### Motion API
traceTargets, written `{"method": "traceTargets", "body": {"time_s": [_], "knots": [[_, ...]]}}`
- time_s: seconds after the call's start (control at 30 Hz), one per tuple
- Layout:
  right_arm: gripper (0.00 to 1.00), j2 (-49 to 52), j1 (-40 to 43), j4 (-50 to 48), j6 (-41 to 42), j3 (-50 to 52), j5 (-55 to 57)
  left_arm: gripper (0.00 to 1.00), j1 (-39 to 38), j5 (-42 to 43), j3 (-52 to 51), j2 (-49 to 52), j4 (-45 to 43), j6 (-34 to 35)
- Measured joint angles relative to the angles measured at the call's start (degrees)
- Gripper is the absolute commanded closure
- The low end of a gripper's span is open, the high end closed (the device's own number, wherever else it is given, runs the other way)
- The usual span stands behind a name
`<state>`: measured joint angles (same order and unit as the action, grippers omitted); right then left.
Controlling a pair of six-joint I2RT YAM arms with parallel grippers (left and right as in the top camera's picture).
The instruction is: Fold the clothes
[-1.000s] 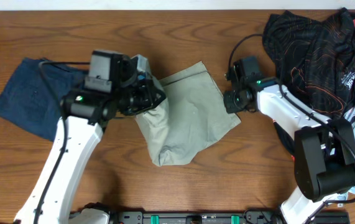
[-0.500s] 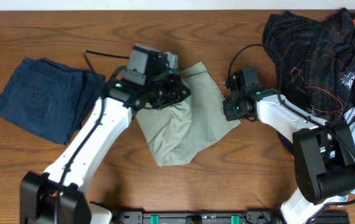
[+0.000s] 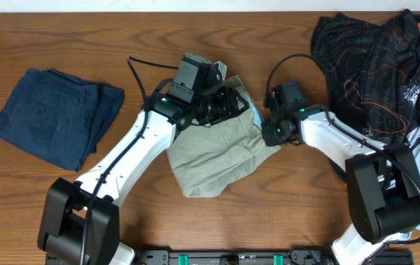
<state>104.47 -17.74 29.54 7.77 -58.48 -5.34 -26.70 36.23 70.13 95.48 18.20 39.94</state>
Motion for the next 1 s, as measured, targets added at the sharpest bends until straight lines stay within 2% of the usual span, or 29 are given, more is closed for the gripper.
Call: {"method": "traceTargets", "body": {"time_s": [0.2,0.27,0.37,0.47,0.6,0.73,0.83,1.0], "knots": [[0.68,-1.92,7.96,11.1,1.62,-2.99,3.96,0.56,5.66,-0.87,0.13,0.0,8.72,-4.13],[0.68,-3.93,9.9,12.57,0.9,-4.42,2.6,0.51,8.46,-2.97,0.15,0.0,12.83,-5.53],[0.73,-8.26,10.54,13.31,-1.77,-6.12,-3.39,0.35,12.26,-7.61,0.15,0.0,17.33,-7.3],[0.77,-11.78,9.51,13.77,-5.7,-7.06,-14.32,0.26,15.54,-11.56,0.15,0.0,18.88,-8.17],[0.79,-12.11,5.73,14.16,-9.07,-7.23,-23.08,0.24,18.8,-14.1,0.15,0.31,18.78,-8.79],[0.8,-11.21,0.22,14.58,-10.58,-6.82,-24.09,0.2,21.29,-15.06,0.15,2.71,18.53,-8.92],[0.83,-9.92,-2.62,14.8,-11.21,-5.81,-23.1,0.16,22.45,-15.5,0.15,5.77,17.88,-8.94],[0.86,-5.33,-3.87,14.91,-10.01,-3.5,-18.64,0.14,22.75,-15.37,0.15,11.28,15.98,-10.25]]}}
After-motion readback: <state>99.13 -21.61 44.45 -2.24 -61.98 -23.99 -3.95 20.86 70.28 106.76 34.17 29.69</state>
